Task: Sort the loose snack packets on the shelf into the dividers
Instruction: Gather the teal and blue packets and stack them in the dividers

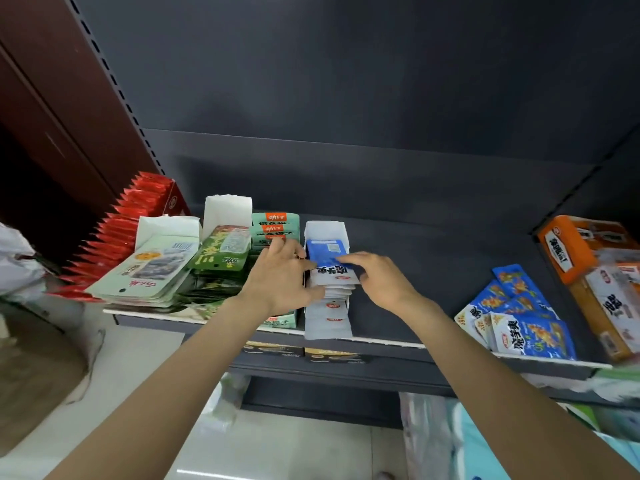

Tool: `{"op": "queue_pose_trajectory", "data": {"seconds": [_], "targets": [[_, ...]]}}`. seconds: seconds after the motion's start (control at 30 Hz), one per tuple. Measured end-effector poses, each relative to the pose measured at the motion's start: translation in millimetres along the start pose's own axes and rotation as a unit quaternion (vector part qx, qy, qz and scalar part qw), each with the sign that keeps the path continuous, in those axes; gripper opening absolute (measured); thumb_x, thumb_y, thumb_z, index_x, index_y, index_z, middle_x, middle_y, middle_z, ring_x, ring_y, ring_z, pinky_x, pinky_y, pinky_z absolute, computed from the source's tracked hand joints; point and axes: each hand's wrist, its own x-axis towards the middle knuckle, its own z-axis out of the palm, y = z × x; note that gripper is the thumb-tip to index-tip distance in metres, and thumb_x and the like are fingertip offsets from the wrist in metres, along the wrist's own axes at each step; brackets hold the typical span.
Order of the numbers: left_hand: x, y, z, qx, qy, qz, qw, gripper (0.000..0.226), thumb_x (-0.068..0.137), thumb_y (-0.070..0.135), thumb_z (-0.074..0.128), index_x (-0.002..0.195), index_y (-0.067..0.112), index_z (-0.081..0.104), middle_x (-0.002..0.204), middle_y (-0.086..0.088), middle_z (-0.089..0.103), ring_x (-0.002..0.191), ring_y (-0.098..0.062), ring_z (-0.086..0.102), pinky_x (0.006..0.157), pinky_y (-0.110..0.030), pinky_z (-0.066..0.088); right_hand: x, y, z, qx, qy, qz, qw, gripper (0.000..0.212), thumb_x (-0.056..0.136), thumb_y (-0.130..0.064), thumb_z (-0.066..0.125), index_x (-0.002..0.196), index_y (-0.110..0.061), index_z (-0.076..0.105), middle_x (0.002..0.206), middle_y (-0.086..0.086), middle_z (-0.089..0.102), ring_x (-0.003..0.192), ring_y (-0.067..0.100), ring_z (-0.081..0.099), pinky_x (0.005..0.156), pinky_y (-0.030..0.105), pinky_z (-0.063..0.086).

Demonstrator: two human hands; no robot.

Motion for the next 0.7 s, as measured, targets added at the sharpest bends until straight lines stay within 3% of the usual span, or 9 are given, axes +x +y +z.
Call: {"op": "queue_pose_trajectory", "data": {"seconds": [0.07,0.17,0.23,0.3,0.4,0.5,0.57,0.7], "targets": [[2,8,1,0.001,-0.013,-0.005,1.000,0.070,0.081,0.072,0.032,0.133,0.030,0.050,0.134,0.002,0.037,0.120,-0.021,0.027,0.100,-0.034,0.027,-3,2,-2,0.035,0.014,-0.003,0.999,0.058,0.087,0.011,0.039,0.136,-0.019,0.048,0.142,0.001,0.046,0.129,0.016,0.043,0.103,0.022,0.035],[4,26,1,-0.044,0.063,-0.012,0.997,0.086,0.071,0.075,0.009,0.123,0.028,0.059,0.127,0.004,0.045,0.114,-0.019,0.033,0.095,-0.031,0.028,-10,11,-6,0.094,0.086,0.009,0.992,0.058,0.089,0.007,0.042,0.139,-0.022,0.044,0.142,-0.001,0.045,0.129,0.014,0.043,0.104,0.023,0.034],[12,46,0,-0.087,0.113,0.012,0.990,0.072,0.082,0.066,0.020,0.115,0.021,0.064,0.119,0.003,0.053,0.110,-0.020,0.040,0.093,-0.030,0.030,-18,29,-11,0.092,0.122,0.037,0.988,0.057,0.090,0.003,0.046,0.141,-0.023,0.041,0.142,0.000,0.044,0.129,0.015,0.042,0.106,0.024,0.033],[23,74,2,-0.126,0.120,0.051,0.984,0.042,0.094,0.044,0.041,0.112,0.016,0.065,0.115,-0.001,0.057,0.108,-0.023,0.045,0.093,-0.031,0.034,-29,57,-17,0.062,0.138,0.079,0.985,0.060,0.090,-0.002,0.050,0.144,-0.023,0.034,0.143,0.004,0.042,0.131,0.019,0.040,0.106,0.027,0.032],[40,124,19,-0.160,0.112,0.100,0.976,0.027,0.094,0.023,0.048,0.112,0.012,0.064,0.119,-0.004,0.055,0.105,-0.026,0.050,0.092,-0.035,0.040,-55,106,-21,-0.015,0.119,0.211,0.970,0.077,0.089,-0.016,0.057,0.149,-0.026,0.010,0.148,0.012,0.027,0.138,0.029,0.024,0.108,0.044,0.031],[56,172,47,-0.144,0.037,0.129,0.980,0.036,0.099,0.024,0.038,0.130,0.013,0.051,0.139,-0.002,0.041,0.121,-0.024,0.042,0.099,-0.036,0.037,-87,152,-23,-0.099,0.067,0.349,0.929,0.087,0.089,-0.035,0.058,0.148,-0.030,-0.006,0.155,0.016,-0.001,0.143,0.038,-0.006,0.111,0.058,0.015],[66,198,68,-0.108,-0.051,0.143,0.982,0.045,0.101,0.028,0.034,0.144,0.016,0.032,0.154,0.000,0.021,0.136,-0.023,0.028,0.107,-0.037,0.029,-103,178,-26,-0.094,0.031,0.392,0.915,0.086,0.090,-0.039,0.054,0.148,-0.030,-0.009,0.155,0.019,-0.008,0.142,0.041,-0.011,0.112,0.059,0.007],[75,240,106,-0.070,-0.198,0.194,0.958,0.054,0.102,0.032,0.028,0.151,0.026,0.006,0.159,0.007,-0.006,0.146,-0.014,-0.002,0.115,-0.039,0.012,-111,211,-30,-0.050,0.007,0.303,0.952,0.070,0.097,-0.029,0.044,0.150,-0.024,0.000,0.152,0.030,-0.001,0.142,0.041,-0.011,0.115,0.049,-0.002]]}}
